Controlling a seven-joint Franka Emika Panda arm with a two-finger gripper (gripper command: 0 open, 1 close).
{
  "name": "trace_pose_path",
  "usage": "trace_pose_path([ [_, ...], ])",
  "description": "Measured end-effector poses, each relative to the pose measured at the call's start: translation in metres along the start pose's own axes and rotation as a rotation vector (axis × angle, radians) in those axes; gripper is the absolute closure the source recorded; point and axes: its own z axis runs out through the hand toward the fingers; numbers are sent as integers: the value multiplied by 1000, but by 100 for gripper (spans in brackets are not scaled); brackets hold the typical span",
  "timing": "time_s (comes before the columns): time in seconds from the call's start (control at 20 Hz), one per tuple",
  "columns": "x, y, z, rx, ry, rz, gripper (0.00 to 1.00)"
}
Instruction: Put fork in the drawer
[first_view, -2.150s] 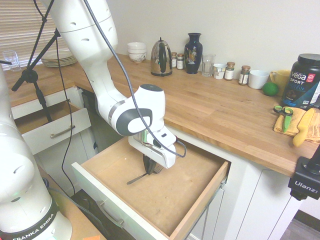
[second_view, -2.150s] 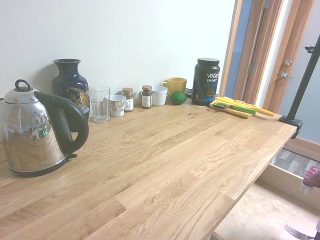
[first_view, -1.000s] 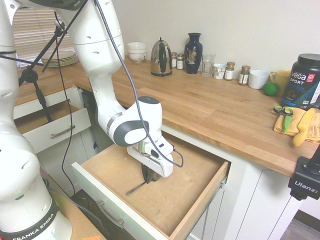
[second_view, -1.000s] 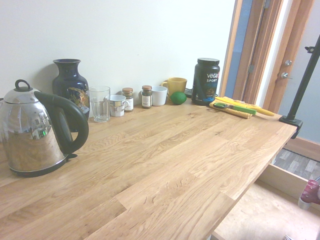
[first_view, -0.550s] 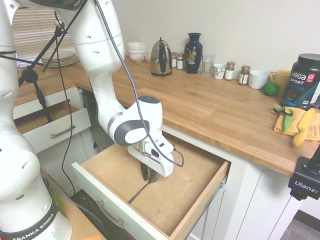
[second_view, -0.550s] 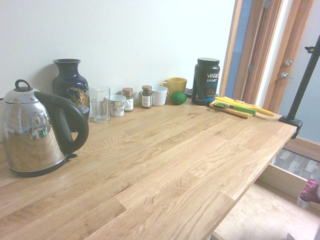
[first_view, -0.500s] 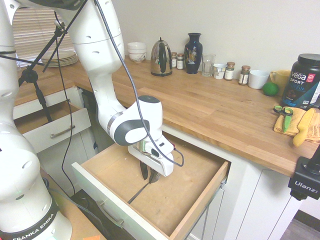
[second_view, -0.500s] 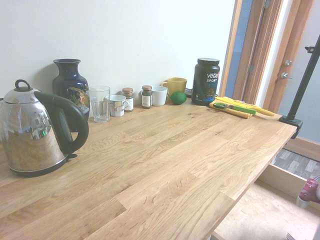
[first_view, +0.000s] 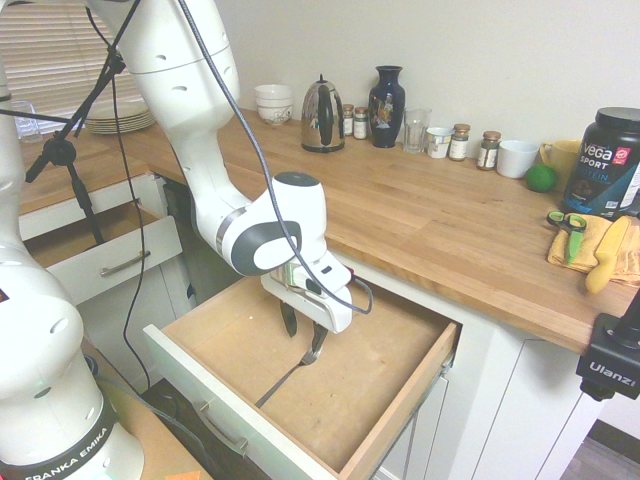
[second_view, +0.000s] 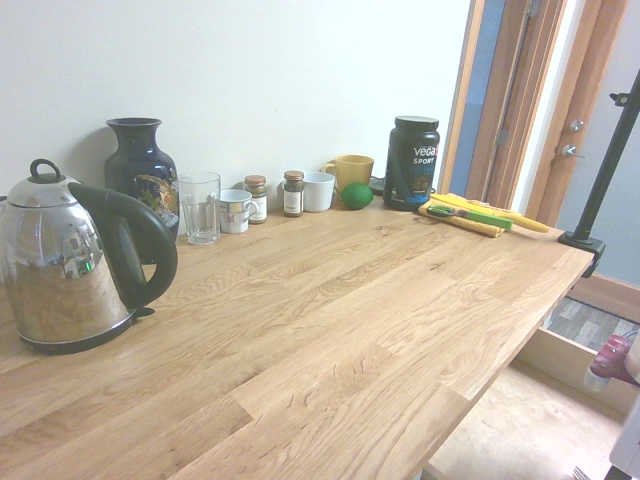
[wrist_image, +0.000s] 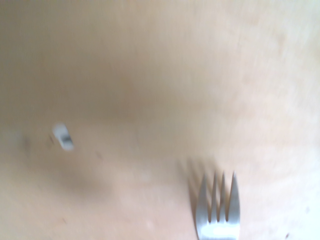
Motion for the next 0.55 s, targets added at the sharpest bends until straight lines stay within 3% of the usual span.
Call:
trace_pose_path([
  [0.55, 9, -10, -71, 36, 60, 29, 0],
])
